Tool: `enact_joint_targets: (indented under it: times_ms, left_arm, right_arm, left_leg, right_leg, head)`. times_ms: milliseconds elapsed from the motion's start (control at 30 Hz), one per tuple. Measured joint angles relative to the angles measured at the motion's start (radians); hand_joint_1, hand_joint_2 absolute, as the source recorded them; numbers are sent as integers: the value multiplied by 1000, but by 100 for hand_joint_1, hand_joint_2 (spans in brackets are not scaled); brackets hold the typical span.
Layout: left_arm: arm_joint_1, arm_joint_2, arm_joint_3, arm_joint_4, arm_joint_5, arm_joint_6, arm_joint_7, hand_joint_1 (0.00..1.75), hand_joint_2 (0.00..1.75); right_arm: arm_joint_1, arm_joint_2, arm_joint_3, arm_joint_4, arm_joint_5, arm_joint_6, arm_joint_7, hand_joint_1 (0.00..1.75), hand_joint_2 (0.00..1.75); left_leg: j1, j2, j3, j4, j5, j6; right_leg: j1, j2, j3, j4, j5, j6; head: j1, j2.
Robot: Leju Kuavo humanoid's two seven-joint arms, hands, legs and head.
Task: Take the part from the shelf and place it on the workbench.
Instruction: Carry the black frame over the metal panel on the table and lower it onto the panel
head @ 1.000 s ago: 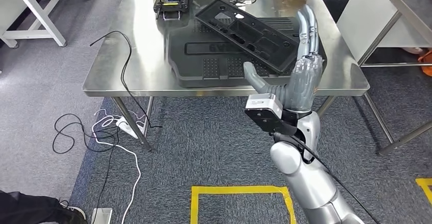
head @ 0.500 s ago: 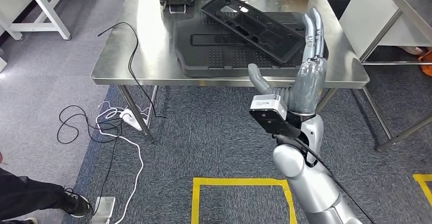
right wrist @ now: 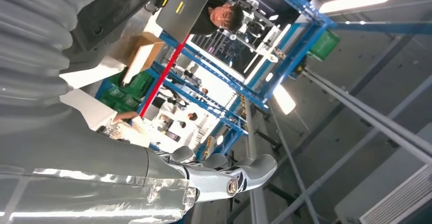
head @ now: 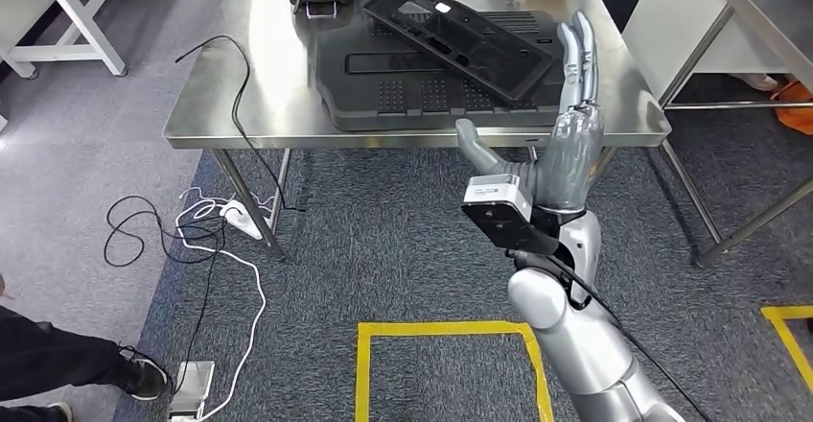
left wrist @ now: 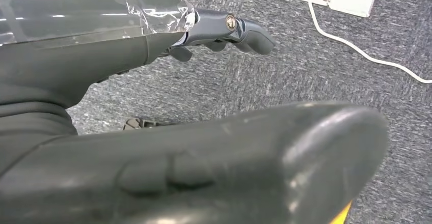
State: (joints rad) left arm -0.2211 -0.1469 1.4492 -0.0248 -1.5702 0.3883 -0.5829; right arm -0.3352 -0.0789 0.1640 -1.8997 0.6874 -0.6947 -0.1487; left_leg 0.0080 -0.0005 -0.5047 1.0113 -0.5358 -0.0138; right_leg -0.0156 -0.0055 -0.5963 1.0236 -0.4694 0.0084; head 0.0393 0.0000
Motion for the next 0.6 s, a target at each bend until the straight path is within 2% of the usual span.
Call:
enact_joint_targets:
  times_ms: [67,100,133,167,233,267,300,333,400,433,467,500,567,600]
  left_arm:
    - [1,0,0,0,0,0,-1,0,0]
    - [1,-1,0,0,0,0,-1,0,0]
    - [0,-2,0,0,0,0,-1,0,0]
    - [0,-2,0,0,0,0,-1,0,0]
    - [0,-3,0,0,0,0,-1,0,0]
    - [1,-4,0,0,0,0,-1,0,0]
    - [1,-4,0,0,0,0,-1,0,0]
    - [1,-4,0,0,0,0,-1,0,0]
    - [1,-5,0,0,0,0,-1,0,0]
    - [1,-6,0,0,0,0,-1,0,0]
    - [1,-6,0,0,0,0,-1,0,0]
    - [0,-7,0,0,0,0,-1,0,0]
    - [0,-7,0,0,0,0,-1,0,0]
    - [0,-7,0,0,0,0,-1,0,0]
  right_arm:
    - [-2,-1,0,0,1,0,8,0,0]
    - [-3,-1,0,0,1,0,14,0,0]
    - [-4,-2,0,0,2,0,19,0,0]
    - [-5,-4,0,0,3,0,25,0,0]
    - [-7,-7,0,0,5,0,37,0,0]
    - [-6,-8,0,0,7,0,43,0,0]
    - [-6,-11,0,0,9,0,48,0,0]
    - [-6,-13,0,0,13,0,52,0,0]
    - [-6,-16,0,0,20,0,56,0,0]
    - [-7,-17,0,0,22,0,56,0,0]
    - [-8,-19,0,0,24,0,56,0,0]
    - [-8,-20,0,-1,25,0,57,0,0]
    - [-7,-23,0,-1,30,0,57,0,0]
    - [-7,-24,0,-1,35,0,58,0,0]
  left_leg:
    - [-1,2,-7,-5,11,12]
    - [0,3,-11,-7,17,21]
    - [2,5,-18,-11,25,32]
    - [2,7,-26,-13,33,40]
    - [-2,7,-48,-10,46,49]
    - [-4,7,-59,-9,53,49]
    - [-6,7,-69,-6,59,50]
    - [-7,7,-78,-4,64,49]
    - [-9,6,-91,2,71,46]
    - [-10,5,-96,6,74,42]
    - [-11,5,-100,9,78,38]
    - [-11,5,-103,11,83,32]
    - [-12,5,-108,13,90,20]
    - [-12,4,-112,19,83,13]
  right_leg:
    - [-1,1,-2,2,4,13]
    - [-2,1,-7,11,-6,18]
    - [-3,2,-18,36,-31,21]
    - [-4,3,-36,81,-69,23]
    - [-3,3,-80,210,-151,27]
    - [-3,3,-92,261,-171,27]
    - [-2,3,-89,281,-170,27]
    - [-1,3,-67,264,-150,24]
    - [3,4,22,135,-99,13]
    - [6,5,65,64,-84,7]
    - [9,5,94,12,-78,3]
    - [12,5,106,-15,-78,0]
    - [12,4,102,-25,-71,-8]
    - [9,3,98,-27,-64,-14]
  head:
    - [1,0]
    - [2,0]
    - [4,0]
    - [7,0]
    - [13,0]
    - [15,0]
    - [16,0]
    - [17,0]
    - [20,0]
    - [21,0]
    - [22,0]
    - [22,0]
    - [23,0]
    - [22,0]
